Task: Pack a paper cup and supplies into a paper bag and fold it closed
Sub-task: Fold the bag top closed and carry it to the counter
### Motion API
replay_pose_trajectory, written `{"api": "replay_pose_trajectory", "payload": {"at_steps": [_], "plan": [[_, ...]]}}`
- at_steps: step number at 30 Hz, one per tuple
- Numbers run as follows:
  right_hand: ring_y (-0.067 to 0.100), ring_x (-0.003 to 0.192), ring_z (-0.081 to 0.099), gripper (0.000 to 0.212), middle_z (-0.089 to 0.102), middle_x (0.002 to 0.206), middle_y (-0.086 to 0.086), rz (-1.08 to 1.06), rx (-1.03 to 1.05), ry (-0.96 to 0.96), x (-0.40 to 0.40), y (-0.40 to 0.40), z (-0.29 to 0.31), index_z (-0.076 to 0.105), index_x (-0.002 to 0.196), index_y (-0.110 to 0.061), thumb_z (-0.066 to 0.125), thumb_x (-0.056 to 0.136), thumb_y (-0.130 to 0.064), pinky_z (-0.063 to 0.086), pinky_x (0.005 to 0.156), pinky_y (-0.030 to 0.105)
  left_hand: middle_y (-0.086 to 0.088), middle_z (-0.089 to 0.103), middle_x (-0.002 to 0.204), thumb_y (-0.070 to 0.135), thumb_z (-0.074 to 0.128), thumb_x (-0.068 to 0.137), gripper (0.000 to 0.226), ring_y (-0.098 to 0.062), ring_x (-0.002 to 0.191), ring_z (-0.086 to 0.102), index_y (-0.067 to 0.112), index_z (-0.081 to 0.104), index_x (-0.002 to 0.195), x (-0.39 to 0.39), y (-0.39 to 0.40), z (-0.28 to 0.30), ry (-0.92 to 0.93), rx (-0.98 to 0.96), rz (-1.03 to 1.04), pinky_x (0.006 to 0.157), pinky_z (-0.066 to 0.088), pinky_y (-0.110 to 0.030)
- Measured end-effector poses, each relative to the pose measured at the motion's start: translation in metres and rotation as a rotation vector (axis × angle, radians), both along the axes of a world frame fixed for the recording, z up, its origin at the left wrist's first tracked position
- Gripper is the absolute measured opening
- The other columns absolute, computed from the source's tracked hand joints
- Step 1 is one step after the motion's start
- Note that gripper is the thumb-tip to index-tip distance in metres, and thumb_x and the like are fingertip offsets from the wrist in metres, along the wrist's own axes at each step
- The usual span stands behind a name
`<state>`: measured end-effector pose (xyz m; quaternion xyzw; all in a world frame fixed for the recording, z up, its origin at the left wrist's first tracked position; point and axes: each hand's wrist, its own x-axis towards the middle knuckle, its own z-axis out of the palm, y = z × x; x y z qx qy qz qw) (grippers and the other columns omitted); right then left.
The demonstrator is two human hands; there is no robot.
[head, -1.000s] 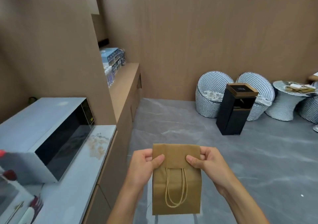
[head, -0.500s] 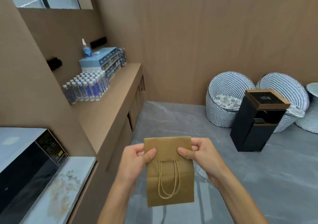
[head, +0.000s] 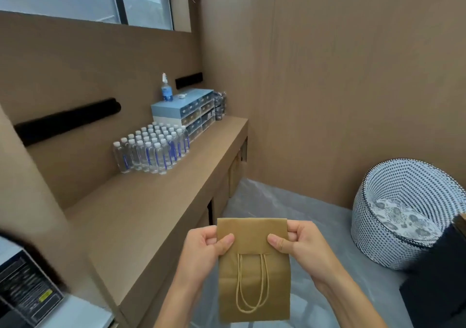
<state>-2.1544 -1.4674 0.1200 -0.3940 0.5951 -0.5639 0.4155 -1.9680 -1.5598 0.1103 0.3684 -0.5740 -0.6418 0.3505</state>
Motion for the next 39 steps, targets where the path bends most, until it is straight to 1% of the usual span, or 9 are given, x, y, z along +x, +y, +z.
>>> {"api": "replay_pose_trajectory", "payload": {"at_steps": [5,13,16,21,26,29,33,36,39], "plan": [[0.028,0.092,0.075,0.020,0.079,0.094,0.014,0.149,-0.001,0.035,-0.049,-0.130,0.013,0.074,0.106,-0.006,0.064,0.089,-0.001,0.058,0.074,0.025,-0.021,0.079,0.087,-0.003,0.063,0.088,0.015,-0.034,0.080,0.076,-0.001,0.076,0.096,-0.041,-0.108,0.005,0.076,0.047,0.123,0.072,0.063,-0.039],[0.025,0.095,0.075,0.029,0.078,0.100,0.013,0.485,0.022,0.071,-0.068,-0.295,0.018,0.071,0.109,-0.006,0.053,0.093,0.010,0.059,0.079,0.024,-0.014,0.079,0.079,-0.008,0.062,0.087,0.015,-0.017,0.067,0.074,-0.007,0.074,0.097,-0.042,-0.229,0.003,0.049,0.058,0.380,0.056,0.058,-0.021],[0.022,0.093,0.075,0.030,0.079,0.099,0.011,0.579,0.052,0.075,-0.061,-0.357,0.005,0.070,0.109,-0.007,0.051,0.094,0.010,0.057,0.076,0.022,-0.009,0.079,0.073,-0.010,0.060,0.088,0.015,-0.011,0.063,0.073,-0.008,0.073,0.095,-0.036,-0.267,-0.003,0.032,0.070,0.479,0.054,0.056,-0.016],[0.027,0.097,0.074,0.028,0.078,0.100,0.011,0.756,0.071,0.100,-0.048,-0.470,-0.018,0.071,0.109,-0.009,0.053,0.094,0.007,0.057,0.087,0.034,-0.015,0.080,0.086,-0.004,0.063,0.089,0.013,-0.015,0.072,0.074,-0.002,0.075,0.095,-0.023,-0.337,-0.022,-0.042,0.069,0.676,0.062,0.059,-0.017],[0.017,0.095,0.075,0.024,0.080,0.098,0.005,0.973,0.091,0.185,-0.033,-0.587,-0.036,0.073,0.107,-0.012,0.059,0.093,0.001,0.056,0.085,0.023,-0.015,0.080,0.088,-0.004,0.063,0.089,0.015,-0.016,0.073,0.075,0.000,0.075,0.096,-0.019,-0.413,-0.044,-0.038,0.113,0.888,0.059,0.058,-0.017],[0.014,0.088,0.075,0.019,0.080,0.091,0.006,1.042,0.109,0.243,-0.023,-0.645,-0.047,0.076,0.096,-0.008,0.062,0.090,0.003,0.055,0.073,0.013,-0.011,0.080,0.088,-0.006,0.065,0.087,0.015,-0.017,0.074,0.076,0.001,0.075,0.095,-0.021,-0.449,-0.054,-0.083,0.137,0.992,0.060,0.057,-0.015],[0.007,0.074,0.072,0.012,0.080,0.081,0.005,1.139,0.139,0.286,-0.006,-0.706,-0.066,0.076,0.079,-0.006,0.069,0.084,0.002,0.053,0.074,0.017,-0.003,0.081,0.078,-0.007,0.067,0.084,0.015,-0.012,0.071,0.074,0.006,0.075,0.087,-0.016,-0.485,-0.070,-0.183,0.151,1.113,0.062,0.056,-0.013],[0.003,0.064,0.066,0.017,0.077,0.069,-0.003,1.200,0.157,0.343,0.012,-0.736,-0.085,0.073,0.067,-0.009,0.073,0.081,0.000,0.047,0.064,0.012,-0.002,0.077,0.074,-0.005,0.070,0.082,0.006,-0.003,0.064,0.067,-0.001,0.068,0.078,-0.010,-0.499,-0.085,-0.326,0.182,1.192,0.061,0.049,-0.005],[-0.002,0.050,0.054,0.031,0.066,0.053,-0.008,1.229,0.188,0.359,0.029,-0.756,-0.104,0.065,0.053,-0.012,0.076,0.078,0.002,0.038,0.053,0.011,0.004,0.068,0.062,-0.007,0.071,0.079,0.026,0.002,0.055,0.058,0.010,0.058,0.065,-0.003,-0.514,-0.100,-0.398,0.213,1.220,0.054,0.043,-0.006]]}}
